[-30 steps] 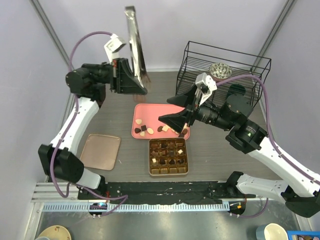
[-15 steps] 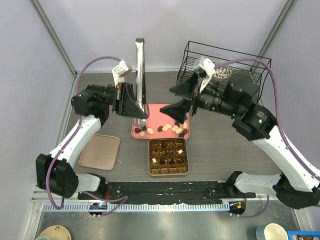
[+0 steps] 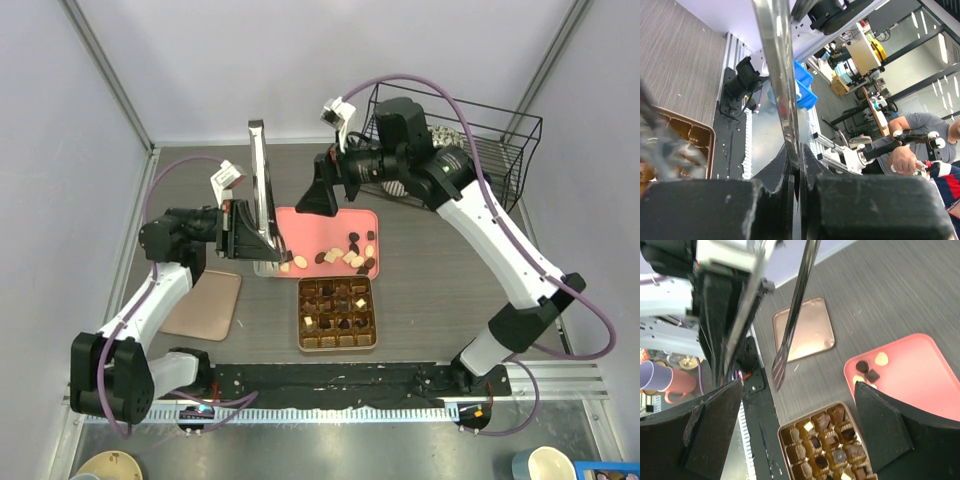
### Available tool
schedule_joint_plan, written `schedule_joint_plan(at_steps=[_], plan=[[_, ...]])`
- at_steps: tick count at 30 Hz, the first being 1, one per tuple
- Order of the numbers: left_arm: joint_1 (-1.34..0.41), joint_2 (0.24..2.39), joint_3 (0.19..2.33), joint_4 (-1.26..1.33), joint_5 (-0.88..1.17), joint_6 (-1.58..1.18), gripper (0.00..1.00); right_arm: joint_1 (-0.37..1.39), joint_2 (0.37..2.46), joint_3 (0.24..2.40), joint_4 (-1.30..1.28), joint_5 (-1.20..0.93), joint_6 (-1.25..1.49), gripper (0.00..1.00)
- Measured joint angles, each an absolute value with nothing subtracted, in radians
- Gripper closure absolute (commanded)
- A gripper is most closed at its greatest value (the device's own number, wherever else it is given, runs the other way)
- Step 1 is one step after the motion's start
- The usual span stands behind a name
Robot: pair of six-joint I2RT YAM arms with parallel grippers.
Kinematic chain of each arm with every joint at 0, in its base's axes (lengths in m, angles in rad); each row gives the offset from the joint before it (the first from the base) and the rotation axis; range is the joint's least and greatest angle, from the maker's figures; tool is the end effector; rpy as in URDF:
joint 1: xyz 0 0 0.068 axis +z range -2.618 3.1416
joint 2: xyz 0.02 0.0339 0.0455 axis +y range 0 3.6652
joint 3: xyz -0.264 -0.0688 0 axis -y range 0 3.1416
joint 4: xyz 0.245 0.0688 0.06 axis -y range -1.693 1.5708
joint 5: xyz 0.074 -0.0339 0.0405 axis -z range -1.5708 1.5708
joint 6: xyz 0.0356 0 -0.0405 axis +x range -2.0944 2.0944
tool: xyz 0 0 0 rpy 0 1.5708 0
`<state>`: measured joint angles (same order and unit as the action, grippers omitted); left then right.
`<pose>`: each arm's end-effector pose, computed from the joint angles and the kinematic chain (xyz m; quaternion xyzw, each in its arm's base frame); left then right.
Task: Pack the chocolate
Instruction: Adjust the clamp.
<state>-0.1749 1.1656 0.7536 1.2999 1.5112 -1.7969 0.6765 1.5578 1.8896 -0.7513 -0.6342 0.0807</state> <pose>0.2031 -0.0720 0.3720 0.2683 0.6363 -0.6986 0.1872 0.2382 0.2183 0.4722 -0.3962 0.7121 0.4342 0.3839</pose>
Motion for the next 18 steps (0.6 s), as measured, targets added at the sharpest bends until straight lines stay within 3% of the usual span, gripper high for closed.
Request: schedule_joint_plan(at_steps=[4, 8, 14, 18], plan=[[-0.174, 1.196, 0.696, 1.312, 1.512, -1.747, 1.0, 0.676, 1.665, 2.039, -0.781, -0.665, 0.081, 0.0], [-0.156, 1.354, 0.739, 1.31, 1.515, -1.788, 1.0, 0.677, 1.687, 2.034, -0.785, -0.684, 0.088, 0.0], [-0.125, 1.458, 1.087, 1.262, 1.516, -1.939, 1.0, 0.673, 1.557, 1.897, -0.731, -0.674, 0.123, 0.0], [0.02, 1.477, 1.388, 1.306, 1.509, -1.971, 1.0, 0.673, 1.429, 1.825, -0.662, -0.67, 0.16, 0.0]])
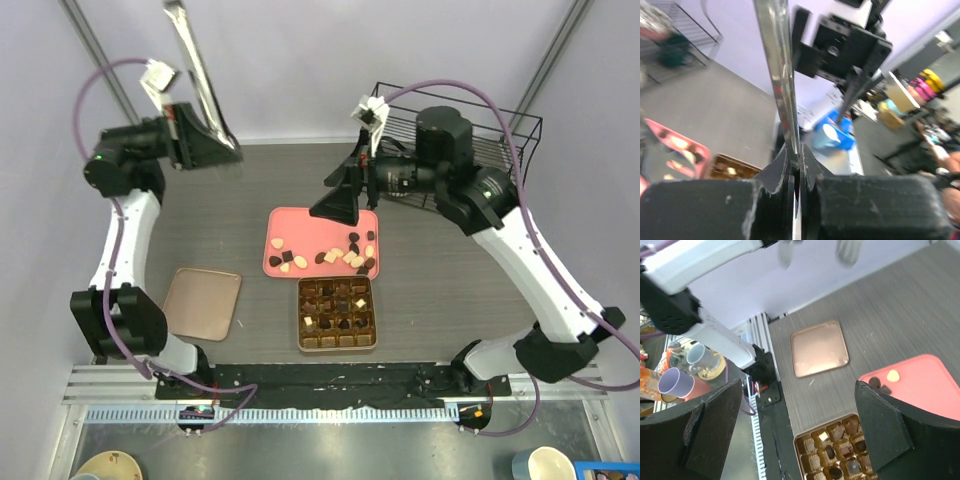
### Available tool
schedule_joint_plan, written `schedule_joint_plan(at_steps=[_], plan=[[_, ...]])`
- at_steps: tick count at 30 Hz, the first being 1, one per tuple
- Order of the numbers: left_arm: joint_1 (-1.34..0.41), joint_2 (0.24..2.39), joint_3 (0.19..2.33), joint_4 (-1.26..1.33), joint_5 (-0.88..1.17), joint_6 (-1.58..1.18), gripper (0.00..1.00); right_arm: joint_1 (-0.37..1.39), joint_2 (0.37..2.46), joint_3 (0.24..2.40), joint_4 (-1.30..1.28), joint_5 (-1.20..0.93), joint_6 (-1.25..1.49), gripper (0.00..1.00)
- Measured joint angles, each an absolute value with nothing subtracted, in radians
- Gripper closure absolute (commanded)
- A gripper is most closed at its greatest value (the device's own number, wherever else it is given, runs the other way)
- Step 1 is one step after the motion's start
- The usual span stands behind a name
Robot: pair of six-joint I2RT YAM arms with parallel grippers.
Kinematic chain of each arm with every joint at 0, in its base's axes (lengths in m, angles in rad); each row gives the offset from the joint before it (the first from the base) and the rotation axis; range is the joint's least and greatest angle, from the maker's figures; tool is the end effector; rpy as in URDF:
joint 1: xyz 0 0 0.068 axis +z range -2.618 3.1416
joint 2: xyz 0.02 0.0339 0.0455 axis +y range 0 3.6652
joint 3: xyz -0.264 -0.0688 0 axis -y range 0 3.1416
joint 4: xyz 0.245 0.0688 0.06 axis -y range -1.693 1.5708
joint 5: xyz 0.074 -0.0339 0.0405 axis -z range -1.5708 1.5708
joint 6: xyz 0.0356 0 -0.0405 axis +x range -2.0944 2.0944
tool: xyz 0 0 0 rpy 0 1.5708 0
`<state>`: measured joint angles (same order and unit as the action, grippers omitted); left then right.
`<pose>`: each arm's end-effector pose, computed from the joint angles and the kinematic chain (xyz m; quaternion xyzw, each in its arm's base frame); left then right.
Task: Pack the chocolate
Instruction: Adjust the clamp.
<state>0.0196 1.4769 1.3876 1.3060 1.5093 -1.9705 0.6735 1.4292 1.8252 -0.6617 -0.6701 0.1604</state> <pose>0.2717 -0.0302 0.4857 0.2595 0.6355 -0.6614 0.3023 0.2082 0.1944 0.4980 -0.3835 0.6751 0.4711 0.4185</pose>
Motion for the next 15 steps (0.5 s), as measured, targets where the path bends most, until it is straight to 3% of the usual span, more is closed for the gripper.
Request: schedule_joint_plan(at_steps=[4, 10, 15], plan=[[0.147, 1.579, 1.622, 1.319, 1.499, -1.985, 1.0, 0.674, 1.335, 1.769, -0.559, -0.678, 0.212, 0.0], [0.15, 1.703, 1.919, 1.309, 1.515, -1.969, 1.0, 0.686, 1.323, 1.722, -0.458, -0.684, 0.274, 0.0], [0.138, 1.824, 2.312, 1.318, 1.512, -1.955, 1.0, 0.707, 1.336, 1.716, -0.448, -0.67, 0.292, 0.0]])
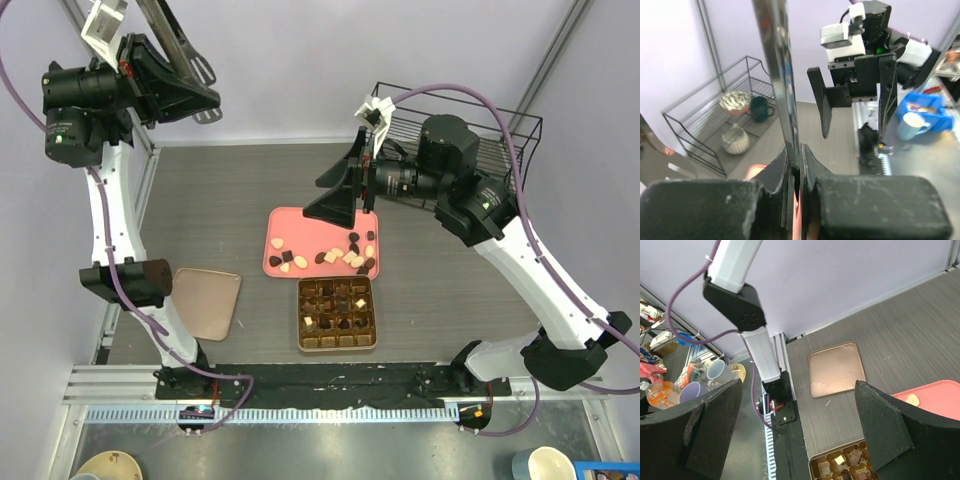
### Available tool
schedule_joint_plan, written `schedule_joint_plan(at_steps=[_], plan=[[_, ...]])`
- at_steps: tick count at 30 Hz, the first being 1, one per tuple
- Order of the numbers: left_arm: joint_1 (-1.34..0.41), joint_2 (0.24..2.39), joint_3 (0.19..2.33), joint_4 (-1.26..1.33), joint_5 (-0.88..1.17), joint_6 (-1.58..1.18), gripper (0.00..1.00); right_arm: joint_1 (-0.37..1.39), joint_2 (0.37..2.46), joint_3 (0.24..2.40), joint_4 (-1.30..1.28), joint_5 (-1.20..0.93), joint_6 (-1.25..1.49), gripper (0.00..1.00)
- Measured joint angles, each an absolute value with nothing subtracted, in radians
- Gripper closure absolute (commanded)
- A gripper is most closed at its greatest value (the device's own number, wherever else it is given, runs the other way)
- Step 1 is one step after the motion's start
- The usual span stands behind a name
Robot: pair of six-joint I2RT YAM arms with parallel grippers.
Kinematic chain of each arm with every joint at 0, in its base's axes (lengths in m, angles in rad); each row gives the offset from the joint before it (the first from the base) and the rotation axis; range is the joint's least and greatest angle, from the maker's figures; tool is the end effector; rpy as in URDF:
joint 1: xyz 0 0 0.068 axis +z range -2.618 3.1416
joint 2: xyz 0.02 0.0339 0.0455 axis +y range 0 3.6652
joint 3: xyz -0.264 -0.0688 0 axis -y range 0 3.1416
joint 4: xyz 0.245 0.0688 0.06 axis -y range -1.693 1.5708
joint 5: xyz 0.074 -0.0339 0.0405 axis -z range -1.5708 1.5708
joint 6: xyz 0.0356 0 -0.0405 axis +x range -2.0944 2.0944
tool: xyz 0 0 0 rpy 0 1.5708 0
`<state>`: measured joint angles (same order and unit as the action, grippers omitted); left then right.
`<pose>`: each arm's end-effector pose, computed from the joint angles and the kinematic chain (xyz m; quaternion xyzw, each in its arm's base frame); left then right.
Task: Pack the chocolate
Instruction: Adjust the clamp.
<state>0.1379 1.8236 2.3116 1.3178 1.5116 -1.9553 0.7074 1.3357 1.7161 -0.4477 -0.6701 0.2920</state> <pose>0.2590 0.0001 0.6110 0.4148 0.5470 -0.5206 0.5077 0.1873 0.1893 0.5101 -0.3620 0.6287 0.5199 0.4510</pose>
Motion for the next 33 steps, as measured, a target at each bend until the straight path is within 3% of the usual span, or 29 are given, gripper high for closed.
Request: schedule_joint_plan(at_steps=[4, 8, 12, 15, 20, 28, 33], plan=[[0.085, 1.855, 2.516, 1.242, 1.514, -1.777, 1.0, 0.752, 1.335, 1.716, -0.438, -0.639, 0.291, 0.0], [0.072, 1.666, 2.402, 0.908, 1.5, -1.38, 1.0, 0.826, 1.328, 1.7, -0.415, -0.546, 0.269, 0.0], [0.112, 1.504, 2.479, 0.152, 1.194, -0.692, 1.0, 0.876, 1.291, 1.636, -0.397, -0.468, 0.255, 0.0], [0.073, 1.379, 2.391, -0.161, 1.06, -0.363, 1.0, 0.884, 1.272, 1.621, -0.396, -0.419, 0.241, 0.0], [0.047, 1.253, 2.136, -0.494, 1.011, -0.031, 1.0, 0.884, 1.23, 1.604, -0.393, -0.369, 0.211, 0.0], [-0.289, 1.311, 1.778, -1.132, 0.818, 0.463, 1.0, 0.884, 1.156, 1.489, -0.39, -0.371, 0.128, 0.0], [-0.399, 1.283, 1.716, -1.304, 0.778, 0.624, 1.0, 0.884, 1.107, 1.407, -0.393, -0.364, 0.066, 0.0]])
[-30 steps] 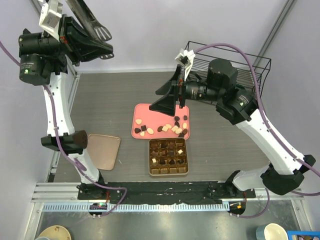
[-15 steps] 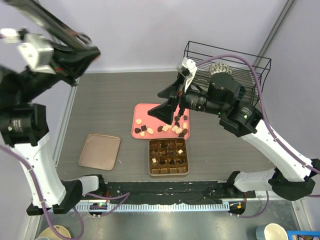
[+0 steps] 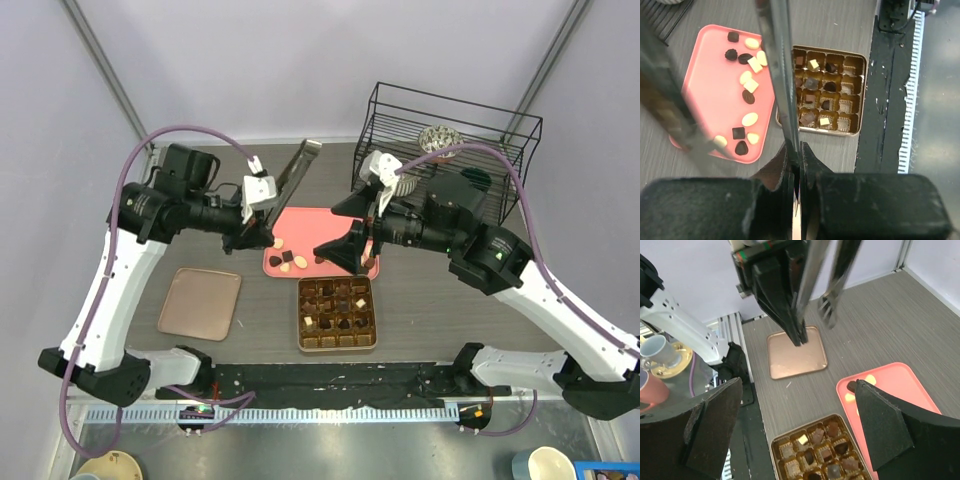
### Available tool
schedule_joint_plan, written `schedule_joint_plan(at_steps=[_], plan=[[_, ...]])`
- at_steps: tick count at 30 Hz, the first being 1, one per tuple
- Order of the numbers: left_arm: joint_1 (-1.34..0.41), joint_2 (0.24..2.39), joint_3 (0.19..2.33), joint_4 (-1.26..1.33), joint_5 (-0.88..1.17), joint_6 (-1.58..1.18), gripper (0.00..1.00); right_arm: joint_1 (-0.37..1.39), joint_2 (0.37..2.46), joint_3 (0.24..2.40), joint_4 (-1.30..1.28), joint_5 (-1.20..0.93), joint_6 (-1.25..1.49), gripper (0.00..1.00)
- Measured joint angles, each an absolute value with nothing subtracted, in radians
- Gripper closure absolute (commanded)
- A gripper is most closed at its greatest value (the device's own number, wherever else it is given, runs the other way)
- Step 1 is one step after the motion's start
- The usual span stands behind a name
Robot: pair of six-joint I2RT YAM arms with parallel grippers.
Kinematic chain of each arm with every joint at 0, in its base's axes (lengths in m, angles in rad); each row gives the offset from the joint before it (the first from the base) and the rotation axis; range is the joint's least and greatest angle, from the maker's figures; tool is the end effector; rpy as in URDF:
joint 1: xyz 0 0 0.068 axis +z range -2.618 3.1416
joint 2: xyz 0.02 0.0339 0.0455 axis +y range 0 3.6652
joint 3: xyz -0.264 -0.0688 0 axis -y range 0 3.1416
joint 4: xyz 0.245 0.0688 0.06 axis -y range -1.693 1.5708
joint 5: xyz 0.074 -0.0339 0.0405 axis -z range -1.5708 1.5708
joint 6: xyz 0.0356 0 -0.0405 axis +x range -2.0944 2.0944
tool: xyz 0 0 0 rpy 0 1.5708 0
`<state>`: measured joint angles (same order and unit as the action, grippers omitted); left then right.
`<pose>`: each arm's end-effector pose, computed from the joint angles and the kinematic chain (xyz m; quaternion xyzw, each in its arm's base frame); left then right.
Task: Pack the chocolate
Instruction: Adjust the clamp.
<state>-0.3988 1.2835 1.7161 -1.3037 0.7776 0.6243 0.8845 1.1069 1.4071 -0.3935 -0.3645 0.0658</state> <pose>0.1806 -0.1032 0.4478 0.5389 0.6944 -0.3182 0.3552 0.1327 0.1821 0.4694 -0.4013 0.6184 0.4221 0.5276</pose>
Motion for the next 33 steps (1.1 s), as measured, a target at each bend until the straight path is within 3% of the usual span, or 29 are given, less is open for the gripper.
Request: schedule_joint_plan(at_steps=[15, 33], plan=[[-0.551, 1.23, 1.507, -1.354, 0.791, 0.706, 1.0, 0.884, 1.04, 1.29, -0.362, -0.419, -0.045, 0.0], [-0.642, 1.226, 1.477, -1.359, 0.831, 0.627, 1.0, 0.884, 1.104, 1.245, -0.18, -0.586, -0.093, 0.0]])
